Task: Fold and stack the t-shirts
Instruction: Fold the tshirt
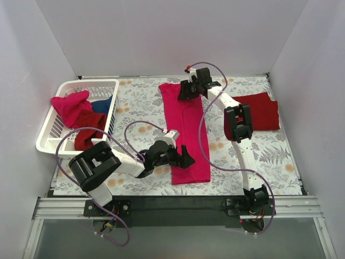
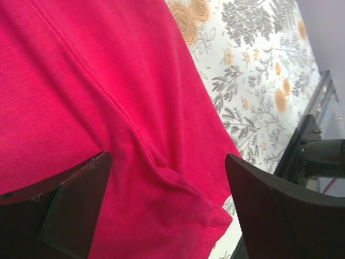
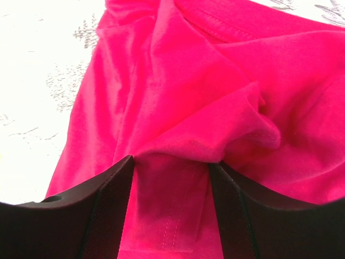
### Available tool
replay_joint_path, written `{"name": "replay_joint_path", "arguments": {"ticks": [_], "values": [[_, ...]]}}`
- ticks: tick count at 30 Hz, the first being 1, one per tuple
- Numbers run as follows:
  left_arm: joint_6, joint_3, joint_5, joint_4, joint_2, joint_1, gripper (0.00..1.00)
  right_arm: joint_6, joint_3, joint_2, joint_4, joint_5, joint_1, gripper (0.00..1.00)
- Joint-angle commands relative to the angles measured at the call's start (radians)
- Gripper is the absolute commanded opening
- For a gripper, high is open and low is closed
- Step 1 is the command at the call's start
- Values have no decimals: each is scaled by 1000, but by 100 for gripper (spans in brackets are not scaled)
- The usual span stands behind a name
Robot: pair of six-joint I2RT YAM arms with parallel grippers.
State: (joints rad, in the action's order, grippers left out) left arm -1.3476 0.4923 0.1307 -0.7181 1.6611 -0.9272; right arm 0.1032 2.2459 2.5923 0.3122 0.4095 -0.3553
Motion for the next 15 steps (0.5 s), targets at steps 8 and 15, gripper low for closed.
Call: {"name": "replay_joint_path", "arguments": {"ticks": [8,15], "values": [[222,111,-241,215,-254,-10,80,-77,-410,-473,-180,-23,-5,56],[162,74,-344,409,-392,-9,80,-8,-943,-1001,-248,-202,-59,56]]}}
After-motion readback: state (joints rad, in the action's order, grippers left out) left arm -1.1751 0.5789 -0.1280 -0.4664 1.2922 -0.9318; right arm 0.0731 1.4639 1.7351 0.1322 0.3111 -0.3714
